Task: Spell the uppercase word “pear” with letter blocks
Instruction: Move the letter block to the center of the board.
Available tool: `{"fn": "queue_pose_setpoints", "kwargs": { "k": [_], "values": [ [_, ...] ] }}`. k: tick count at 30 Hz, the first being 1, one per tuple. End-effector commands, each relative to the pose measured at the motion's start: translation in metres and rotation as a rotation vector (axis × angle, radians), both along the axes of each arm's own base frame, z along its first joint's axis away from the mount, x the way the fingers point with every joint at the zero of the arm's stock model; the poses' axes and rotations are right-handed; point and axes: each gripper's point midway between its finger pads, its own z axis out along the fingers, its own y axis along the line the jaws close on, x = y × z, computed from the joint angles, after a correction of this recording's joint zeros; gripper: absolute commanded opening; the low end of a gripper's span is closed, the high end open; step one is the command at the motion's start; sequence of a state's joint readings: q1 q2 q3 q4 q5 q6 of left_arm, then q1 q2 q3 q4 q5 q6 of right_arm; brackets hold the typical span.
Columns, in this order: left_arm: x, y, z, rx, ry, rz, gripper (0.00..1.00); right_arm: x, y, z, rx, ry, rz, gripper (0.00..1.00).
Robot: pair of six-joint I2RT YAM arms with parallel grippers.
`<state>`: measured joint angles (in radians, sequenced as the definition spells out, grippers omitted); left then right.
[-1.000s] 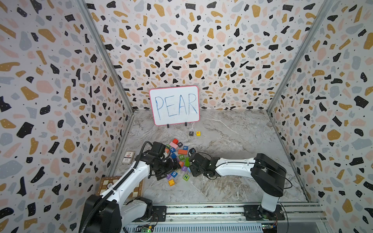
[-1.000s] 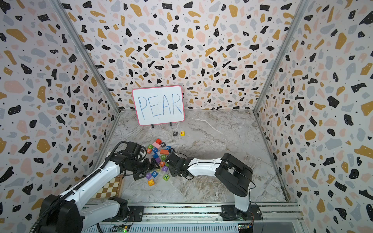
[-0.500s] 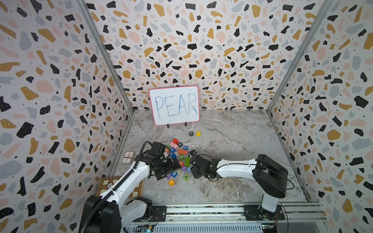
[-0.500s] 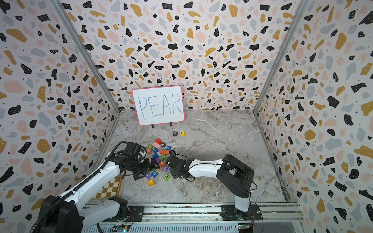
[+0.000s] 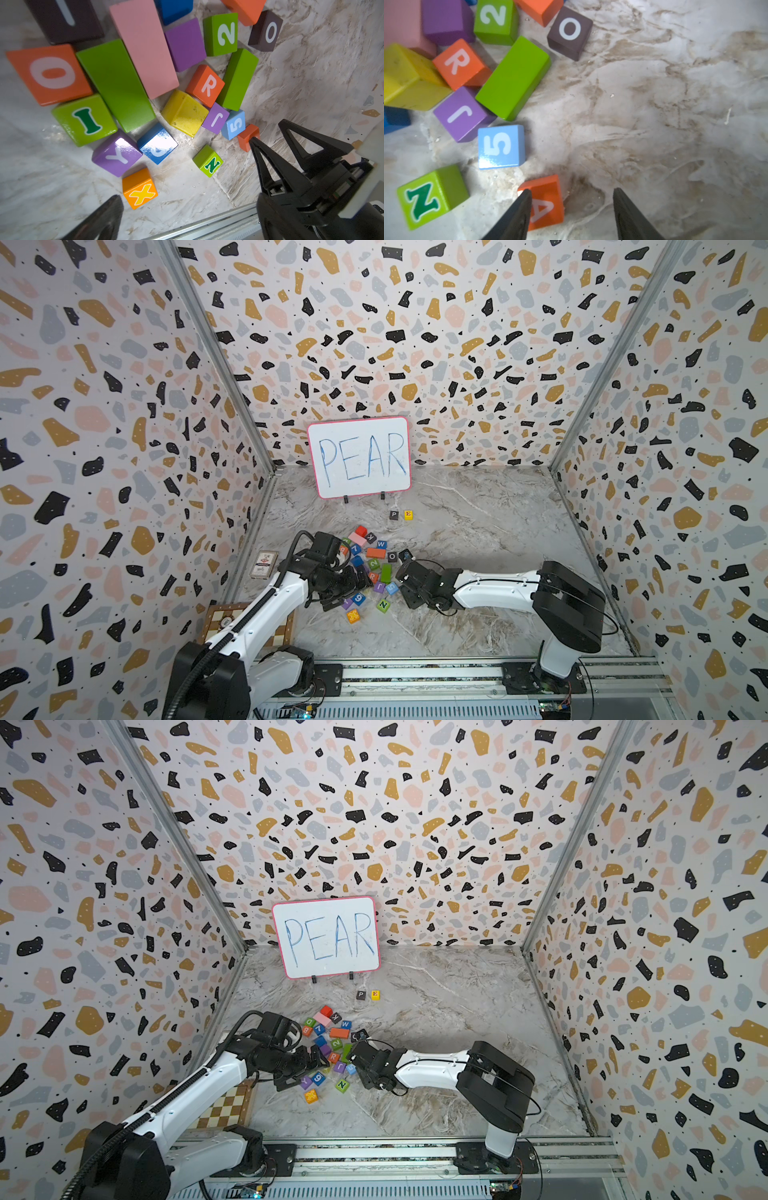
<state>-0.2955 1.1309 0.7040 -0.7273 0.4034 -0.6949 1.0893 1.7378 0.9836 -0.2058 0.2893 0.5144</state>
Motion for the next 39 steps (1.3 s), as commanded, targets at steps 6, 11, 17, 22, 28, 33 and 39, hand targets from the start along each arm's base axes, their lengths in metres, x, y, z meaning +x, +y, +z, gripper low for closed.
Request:
{"fn": "queue_pose_setpoints", "kwargs": {
  "k": [6,11,17,22,28,33,39],
  "values": [
    [0.007,-0.002,0.006,-0.011,-0.028,-0.006,0.99,0.005,-0.029,0.005,-0.087,-0.021,-0.049,0.64],
    [0.008,-0.002,0.007,-0.013,-0.028,-0.006,0.99,0.0,0.001,0.042,0.09,0.068,-0.126,0.63],
    [0.006,-0.008,0.009,-0.046,-0.018,-0.019,0.99,0.001,0.003,0.024,0.093,0.274,-0.492,0.54],
    [0.002,-0.009,0.011,-0.053,-0.024,-0.034,0.99,-0.009,0.025,0.01,0.091,0.415,-0.548,0.53],
    [-0.002,-0.007,0.012,-0.051,-0.041,-0.043,0.99,-0.009,0.014,0.005,0.081,0.418,-0.6,0.54],
    [-0.005,-0.007,0.012,-0.053,-0.043,-0.044,0.99,-0.011,0.007,-0.001,0.047,0.419,-0.613,0.54],
    [-0.008,-0.005,0.011,-0.052,-0.045,-0.041,0.99,-0.019,-0.003,-0.009,-0.022,0.426,-0.612,0.54]
  ]
}}
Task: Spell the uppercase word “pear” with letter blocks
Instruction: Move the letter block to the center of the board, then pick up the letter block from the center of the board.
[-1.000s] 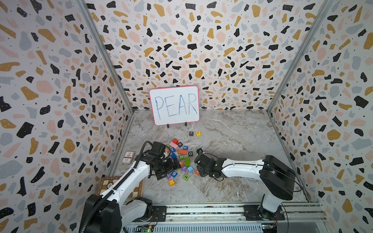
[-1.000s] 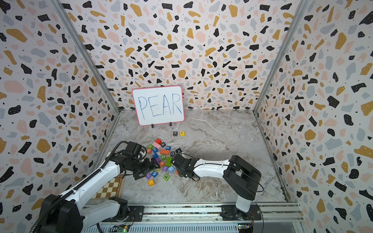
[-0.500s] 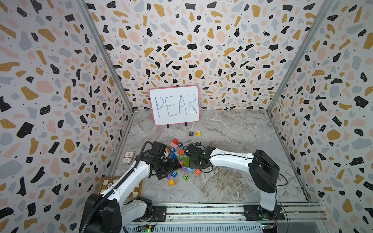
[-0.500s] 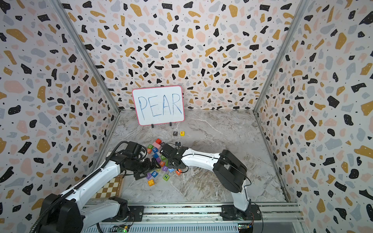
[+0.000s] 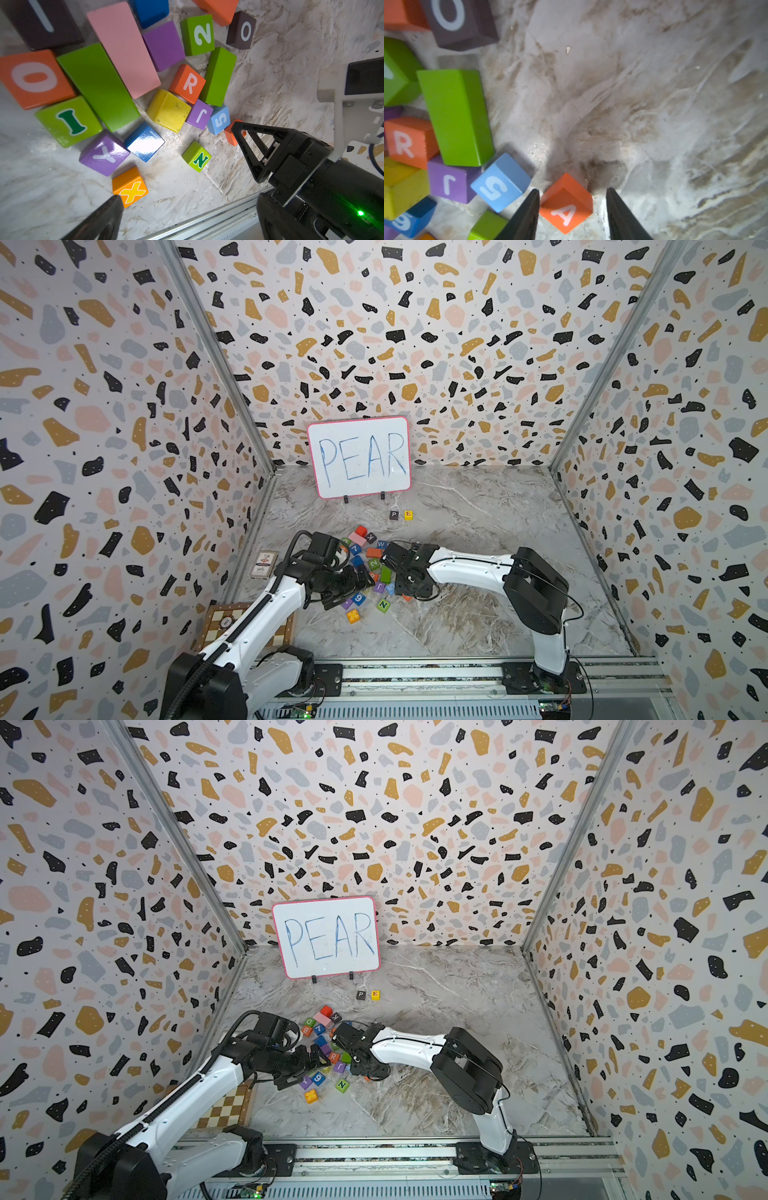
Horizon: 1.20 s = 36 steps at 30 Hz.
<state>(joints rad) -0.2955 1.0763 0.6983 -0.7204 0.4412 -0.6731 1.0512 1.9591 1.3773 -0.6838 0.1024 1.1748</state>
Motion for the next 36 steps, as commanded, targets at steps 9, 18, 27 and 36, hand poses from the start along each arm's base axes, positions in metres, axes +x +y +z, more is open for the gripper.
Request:
{"fn": "queue_pose_setpoints", "kwargs": {
  "k": [9,18,27,36],
  "values": [
    [-0.004,0.001,0.006,-0.004,-0.013,-0.009,0.99,-0.007,-0.02,0.001,-0.089,0.023,0.003,0.53],
    [-0.002,-0.001,0.006,-0.009,-0.009,-0.009,0.99,-0.016,-0.023,-0.015,-0.038,0.085,0.009,0.33],
    [0.002,-0.002,0.007,-0.015,-0.019,0.0,0.99,-0.005,-0.028,-0.003,-0.049,0.022,0.025,0.24],
    [0.049,-0.02,0.02,-0.043,-0.048,-0.017,0.99,0.083,-0.064,0.021,-0.127,-0.152,0.025,0.22]
  ]
}}
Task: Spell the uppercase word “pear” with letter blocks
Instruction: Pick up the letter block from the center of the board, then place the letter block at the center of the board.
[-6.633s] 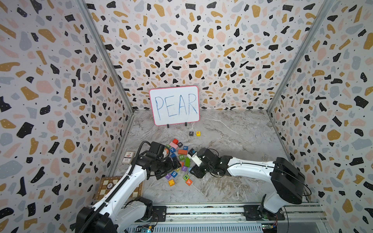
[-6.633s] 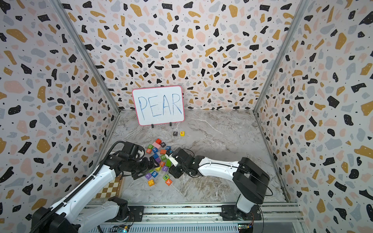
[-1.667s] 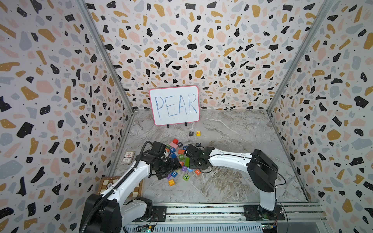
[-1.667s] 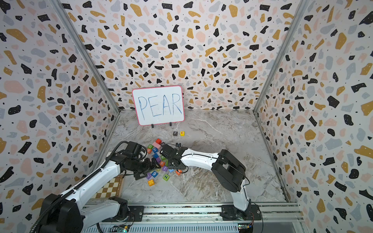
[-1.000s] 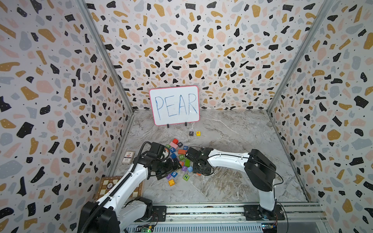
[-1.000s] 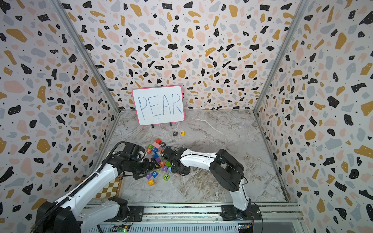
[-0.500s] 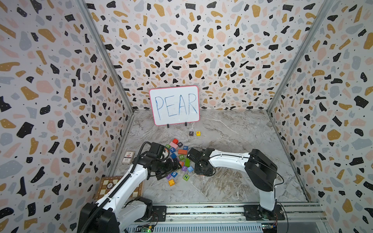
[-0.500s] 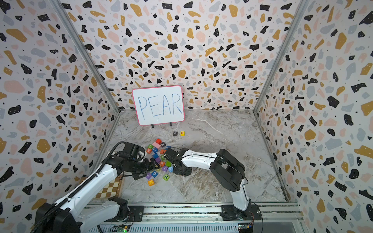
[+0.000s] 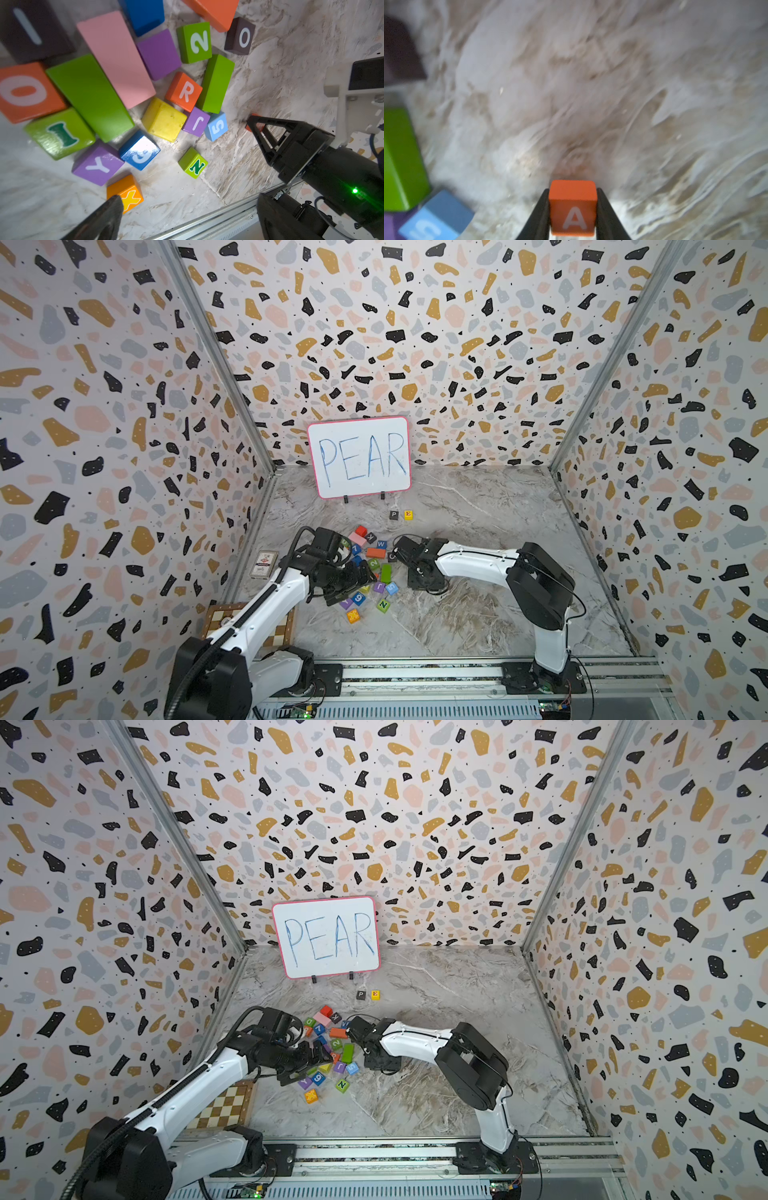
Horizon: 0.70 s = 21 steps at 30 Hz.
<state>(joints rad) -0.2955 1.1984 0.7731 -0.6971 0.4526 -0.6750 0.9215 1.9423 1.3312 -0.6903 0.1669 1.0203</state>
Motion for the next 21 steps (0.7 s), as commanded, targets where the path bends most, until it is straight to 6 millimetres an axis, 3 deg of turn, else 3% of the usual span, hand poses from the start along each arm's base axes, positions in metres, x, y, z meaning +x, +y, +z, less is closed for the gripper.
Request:
{"fn": "queue_pose_setpoints", "kwargs": {
  "k": [1,6,12,15,18,21],
  "values": [
    [0.035,-0.014,0.021,-0.04,-0.076,-0.019,0.99,0.054,-0.017,0.031,-0.037,-0.126,0.014,0.22],
    [0.071,-0.026,0.031,-0.046,-0.09,-0.036,0.99,0.136,-0.028,0.041,-0.03,-0.195,0.01,0.22],
    [0.104,-0.037,0.029,-0.047,-0.079,-0.05,0.99,0.207,-0.02,0.051,0.013,-0.245,0.07,0.21],
    [0.114,-0.038,0.031,-0.026,-0.079,-0.063,0.99,0.228,-0.021,0.049,0.03,-0.231,0.096,0.2],
    [0.121,-0.039,0.034,-0.018,-0.092,-0.069,0.99,0.235,-0.016,0.041,0.067,-0.207,0.124,0.15],
    [0.123,-0.039,0.029,-0.012,-0.076,-0.076,0.99,0.241,-0.01,0.045,0.059,-0.229,0.127,0.15]
  ]
}}
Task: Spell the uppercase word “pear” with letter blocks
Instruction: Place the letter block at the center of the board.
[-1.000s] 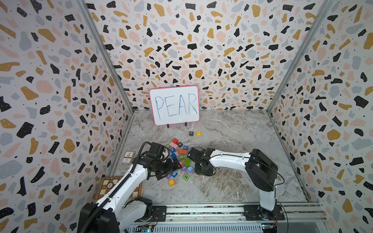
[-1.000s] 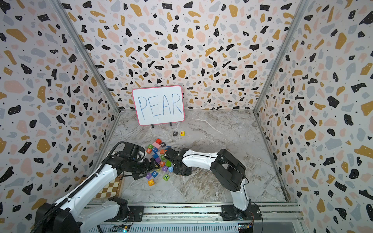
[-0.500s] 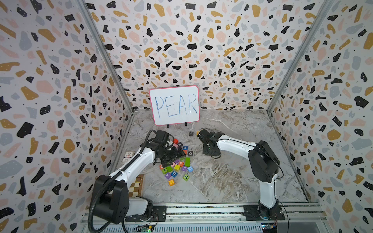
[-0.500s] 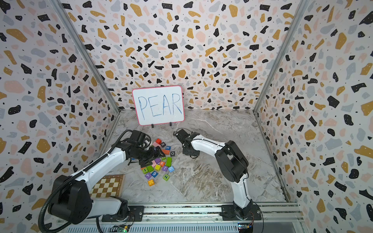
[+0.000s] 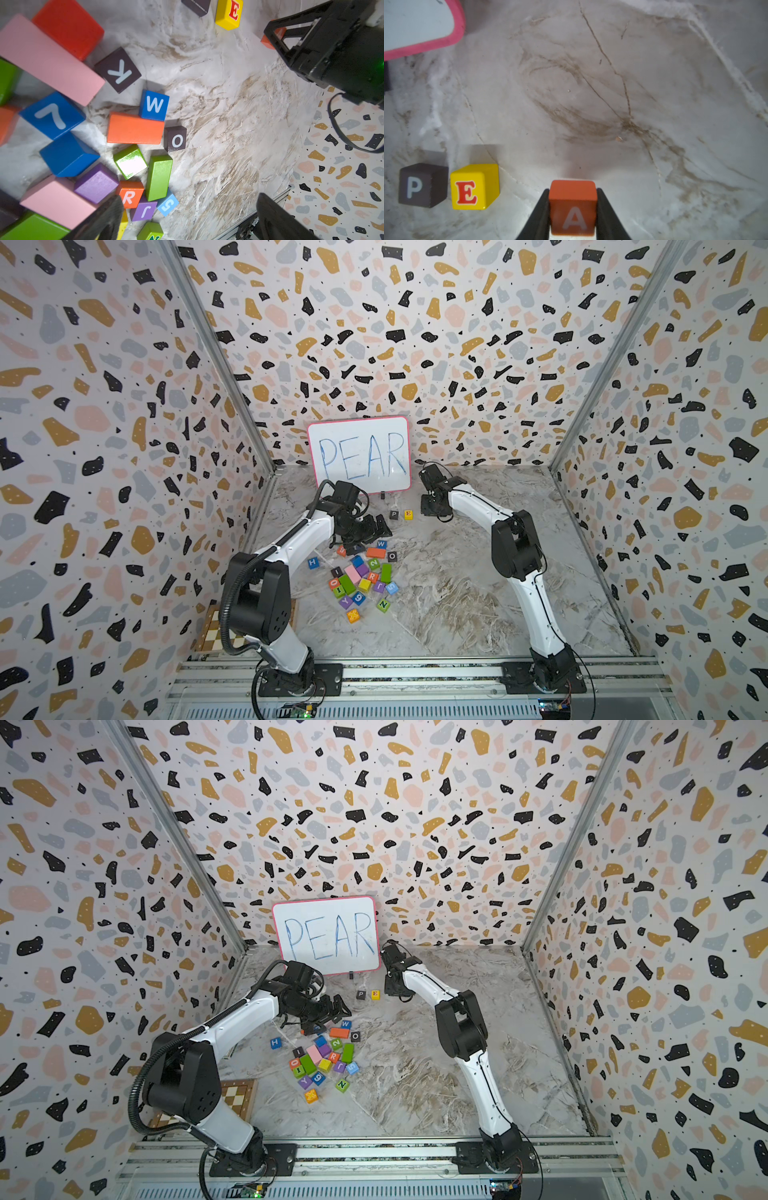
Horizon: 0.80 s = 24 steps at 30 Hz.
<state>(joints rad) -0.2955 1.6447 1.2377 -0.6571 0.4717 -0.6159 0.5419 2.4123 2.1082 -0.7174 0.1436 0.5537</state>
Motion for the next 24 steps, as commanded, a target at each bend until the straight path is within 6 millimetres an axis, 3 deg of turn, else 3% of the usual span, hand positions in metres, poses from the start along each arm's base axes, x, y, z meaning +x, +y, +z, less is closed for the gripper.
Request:
{"fn": "queue_pose_setpoints", "kwargs": {
  "k": [1,15,24],
  "values": [
    [0.001,0.001,-0.001,0.011,0.012,-0.02,0.99,-0.003,0.012,0.021,0.004,-0.011,0.06,0.15],
    [-0.009,0.005,-0.006,0.021,0.021,-0.027,0.99,-0.007,0.037,0.002,0.049,0.033,0.122,0.15],
    [-0.012,0.006,-0.006,0.019,0.023,-0.03,0.99,-0.003,0.029,-0.012,0.013,0.046,0.09,0.17]
  ]
}}
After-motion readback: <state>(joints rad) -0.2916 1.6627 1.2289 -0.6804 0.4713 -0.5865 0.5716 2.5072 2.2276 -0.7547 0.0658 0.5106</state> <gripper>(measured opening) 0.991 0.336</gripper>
